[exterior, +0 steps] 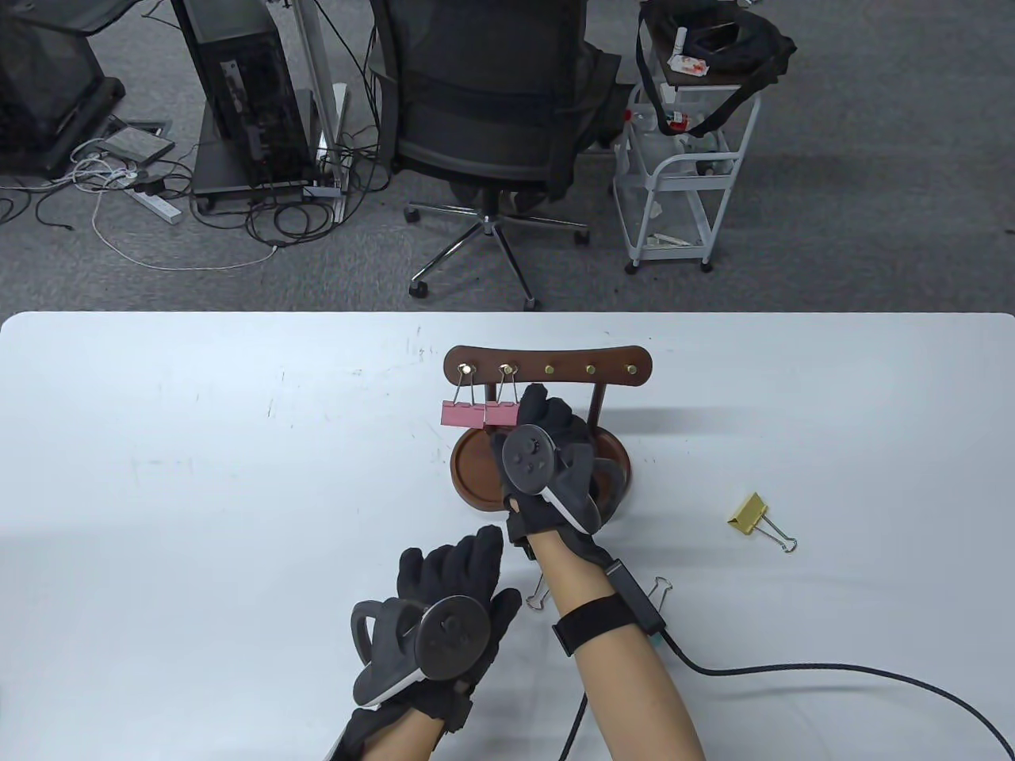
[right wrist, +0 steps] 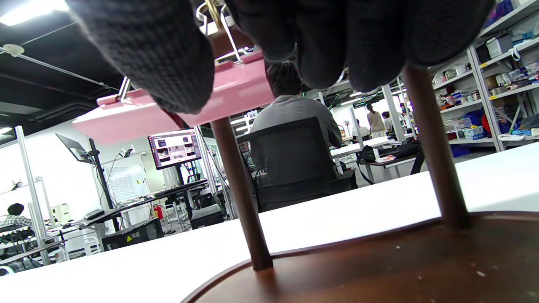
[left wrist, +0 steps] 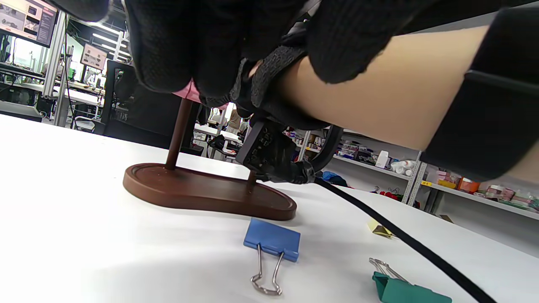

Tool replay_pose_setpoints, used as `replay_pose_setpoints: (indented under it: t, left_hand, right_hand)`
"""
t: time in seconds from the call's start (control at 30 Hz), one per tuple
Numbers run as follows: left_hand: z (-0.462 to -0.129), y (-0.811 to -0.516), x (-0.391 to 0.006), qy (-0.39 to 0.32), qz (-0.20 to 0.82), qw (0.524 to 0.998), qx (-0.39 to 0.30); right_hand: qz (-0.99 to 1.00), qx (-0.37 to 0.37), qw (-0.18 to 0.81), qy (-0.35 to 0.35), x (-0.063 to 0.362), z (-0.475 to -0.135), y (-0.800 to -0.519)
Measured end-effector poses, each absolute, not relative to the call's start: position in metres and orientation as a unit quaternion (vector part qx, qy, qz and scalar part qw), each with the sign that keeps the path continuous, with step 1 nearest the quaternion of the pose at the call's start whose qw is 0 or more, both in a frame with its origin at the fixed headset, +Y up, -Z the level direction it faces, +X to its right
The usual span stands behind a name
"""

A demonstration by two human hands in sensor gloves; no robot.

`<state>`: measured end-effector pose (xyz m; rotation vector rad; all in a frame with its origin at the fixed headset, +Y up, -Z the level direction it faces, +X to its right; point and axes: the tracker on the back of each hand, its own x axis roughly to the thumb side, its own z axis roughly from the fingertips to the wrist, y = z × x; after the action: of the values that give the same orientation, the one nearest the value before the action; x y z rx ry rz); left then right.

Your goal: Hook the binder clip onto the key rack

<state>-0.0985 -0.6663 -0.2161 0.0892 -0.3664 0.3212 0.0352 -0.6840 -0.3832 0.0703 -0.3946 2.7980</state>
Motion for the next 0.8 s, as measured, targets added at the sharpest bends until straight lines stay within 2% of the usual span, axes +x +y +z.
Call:
replay_pose_setpoints:
  t: [0.23,0.43,0.8]
  left_hand:
    - [-0.216,-0.667,-0.099,-0.180,0.159,0.969,0.047]
    - [-0.217,-0.668,-0.100,-0.187,0.165,0.967,0.058]
    - [-0.216,-0.667,-0.098,-0.199,0.173,0.962,0.072]
  right_hand:
    - [0.978,0.037,0.157,-0.135,0.043,-0.378,-0.683]
    - [0.974,0.061,0.168,-0.136,0.060,-0.366,-0.671]
    - [0.968,0.076,0.189,-0.147,0.123,-0.320,-0.639]
